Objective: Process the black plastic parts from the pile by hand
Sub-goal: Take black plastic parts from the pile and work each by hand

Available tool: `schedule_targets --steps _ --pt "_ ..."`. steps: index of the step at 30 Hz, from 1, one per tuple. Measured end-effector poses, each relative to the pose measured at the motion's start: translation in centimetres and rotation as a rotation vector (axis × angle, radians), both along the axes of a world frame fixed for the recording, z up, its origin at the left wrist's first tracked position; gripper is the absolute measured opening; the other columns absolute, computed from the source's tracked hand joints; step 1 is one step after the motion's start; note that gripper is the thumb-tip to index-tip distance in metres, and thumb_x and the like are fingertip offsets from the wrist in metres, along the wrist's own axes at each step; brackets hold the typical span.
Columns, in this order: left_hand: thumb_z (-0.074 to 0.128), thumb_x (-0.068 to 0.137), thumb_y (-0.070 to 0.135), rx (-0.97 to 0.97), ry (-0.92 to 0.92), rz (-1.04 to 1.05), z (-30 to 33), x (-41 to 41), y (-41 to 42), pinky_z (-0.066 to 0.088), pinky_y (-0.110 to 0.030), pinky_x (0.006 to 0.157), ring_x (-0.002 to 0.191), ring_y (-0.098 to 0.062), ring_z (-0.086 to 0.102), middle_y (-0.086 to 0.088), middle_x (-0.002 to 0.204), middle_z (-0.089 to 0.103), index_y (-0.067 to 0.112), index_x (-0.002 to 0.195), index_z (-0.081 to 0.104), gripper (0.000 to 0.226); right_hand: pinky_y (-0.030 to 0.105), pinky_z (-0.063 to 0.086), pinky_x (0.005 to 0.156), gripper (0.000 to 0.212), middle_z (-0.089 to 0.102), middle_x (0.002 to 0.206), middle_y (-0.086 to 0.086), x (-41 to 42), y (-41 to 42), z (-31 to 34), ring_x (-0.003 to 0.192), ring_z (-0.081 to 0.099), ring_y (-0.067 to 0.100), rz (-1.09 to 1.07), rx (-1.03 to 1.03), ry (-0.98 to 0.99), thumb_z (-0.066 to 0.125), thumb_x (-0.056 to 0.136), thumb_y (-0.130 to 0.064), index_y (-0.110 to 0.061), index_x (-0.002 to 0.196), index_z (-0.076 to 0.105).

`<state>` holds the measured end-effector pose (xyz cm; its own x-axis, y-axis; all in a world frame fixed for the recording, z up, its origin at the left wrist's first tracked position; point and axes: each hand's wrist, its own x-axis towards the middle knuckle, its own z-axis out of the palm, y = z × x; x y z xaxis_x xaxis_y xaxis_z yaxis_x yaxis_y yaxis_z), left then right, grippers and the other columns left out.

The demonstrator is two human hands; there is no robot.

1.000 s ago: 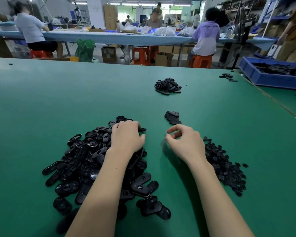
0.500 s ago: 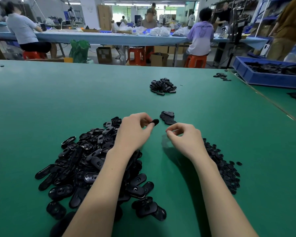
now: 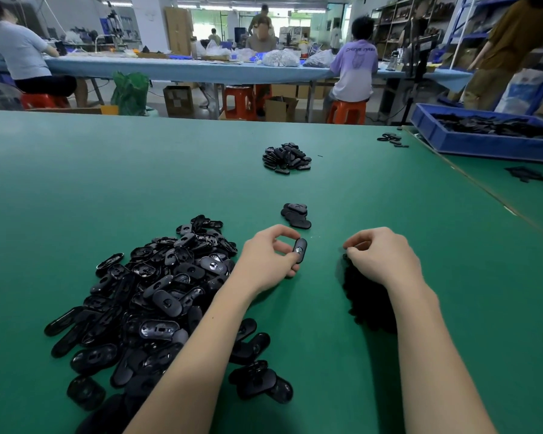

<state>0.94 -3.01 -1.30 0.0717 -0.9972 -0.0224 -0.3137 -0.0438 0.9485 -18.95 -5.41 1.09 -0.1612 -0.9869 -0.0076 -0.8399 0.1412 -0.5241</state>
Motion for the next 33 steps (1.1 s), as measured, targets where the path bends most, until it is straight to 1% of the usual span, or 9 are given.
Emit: schedule_targets --steps 4,9,11,15,19,25,27,30,33 --pt "0.071 0.089 0.010 0.004 -0.024 0.000 -0.1 0.0 -0.1 0.062 -0.040 0.080 0.069 -0.021 0.075 0.000 0.083 0.076 0.029 0.100 0.068 0.022 0.027 0.044 0.076 0.018 0.074 0.105 -0.013 0.4 0.0 -0.4 0.105 0.065 0.020 -0.036 0.004 0.032 0.065 0.085 -0.027 -0.038 0.096 0.074" --pt "0.071 0.089 0.012 0.008 -0.022 0.005 -0.2 0.1 -0.2 0.062 -0.041 0.082 0.072 -0.021 0.076 0.000 0.085 0.076 0.026 0.104 0.067 0.021 0.027 0.042 0.073 0.014 0.074 0.102 -0.009 1.1 0.1 -0.7 0.098 0.065 0.022 -0.058 0.006 0.071 0.066 0.083 -0.027 -0.036 0.089 0.075" --pt "0.071 0.089 0.012 0.009 -0.021 0.013 -0.2 0.2 -0.1 0.062 -0.040 0.081 0.072 -0.022 0.075 -0.001 0.084 0.076 0.025 0.104 0.067 0.021 0.027 0.041 0.072 0.014 0.074 0.101 -0.009 1.2 0.2 -0.7 0.096 0.065 0.022 -0.059 0.007 0.082 0.065 0.083 -0.026 -0.035 0.086 0.074" --pt "0.069 0.088 0.007 0.007 -0.031 0.015 0.0 0.3 0.0 0.062 -0.039 0.081 0.073 -0.023 0.075 -0.003 0.085 0.076 0.022 0.105 0.067 0.022 0.026 0.041 0.072 0.014 0.074 0.101 -0.011 1.2 0.2 -0.5 0.099 0.066 0.020 -0.064 0.028 0.085 0.065 0.081 -0.023 -0.035 0.084 0.072" --pt "0.069 0.088 0.007 0.011 -0.040 0.009 0.1 0.3 0.1 0.062 -0.036 0.081 0.073 -0.022 0.075 -0.003 0.088 0.075 0.021 0.105 0.067 0.022 0.026 0.044 0.075 0.016 0.074 0.104 -0.010 1.1 0.3 -0.4 0.102 0.066 0.021 -0.066 0.033 0.081 0.064 0.082 -0.021 -0.034 0.086 0.073" --pt "0.068 0.089 0.006 0.014 -0.029 0.004 0.1 0.3 0.1 0.062 -0.034 0.079 0.072 -0.020 0.075 -0.003 0.088 0.075 0.020 0.105 0.067 0.022 0.027 0.045 0.077 0.015 0.074 0.103 -0.012 1.3 0.4 -0.1 0.102 0.066 0.020 -0.055 0.007 0.038 0.065 0.080 -0.023 -0.034 0.089 0.071" --pt "0.068 0.089 0.006 0.011 -0.029 0.005 0.1 0.4 0.1 0.061 -0.033 0.078 0.071 -0.019 0.075 -0.003 0.088 0.075 0.020 0.105 0.067 0.022 0.027 0.045 0.076 0.014 0.074 0.103 -0.011 1.2 0.4 0.0 0.102 0.066 0.020 -0.068 0.023 0.069 0.067 0.080 -0.025 -0.035 0.088 0.072" --pt "0.068 0.088 0.005 0.007 -0.026 0.002 0.1 0.5 0.1 0.060 -0.028 0.074 0.063 -0.015 0.071 -0.002 0.085 0.075 0.020 0.104 0.067 0.022 0.026 0.041 0.073 0.012 0.074 0.102 -0.010 1.2 0.5 -0.1 0.100 0.066 0.021 -0.085 0.045 0.092 0.069 0.080 -0.025 -0.034 0.087 0.073" --pt "0.067 0.088 0.005 0.006 -0.015 -0.001 0.1 0.5 0.1 0.059 -0.028 0.074 0.062 -0.014 0.070 -0.001 0.084 0.075 0.022 0.103 0.066 0.022 0.027 0.042 0.074 0.013 0.074 0.102 -0.010 1.4 0.5 -0.1 0.101 0.066 0.021 -0.073 0.016 0.089 0.067 0.082 -0.024 -0.034 0.086 0.074"
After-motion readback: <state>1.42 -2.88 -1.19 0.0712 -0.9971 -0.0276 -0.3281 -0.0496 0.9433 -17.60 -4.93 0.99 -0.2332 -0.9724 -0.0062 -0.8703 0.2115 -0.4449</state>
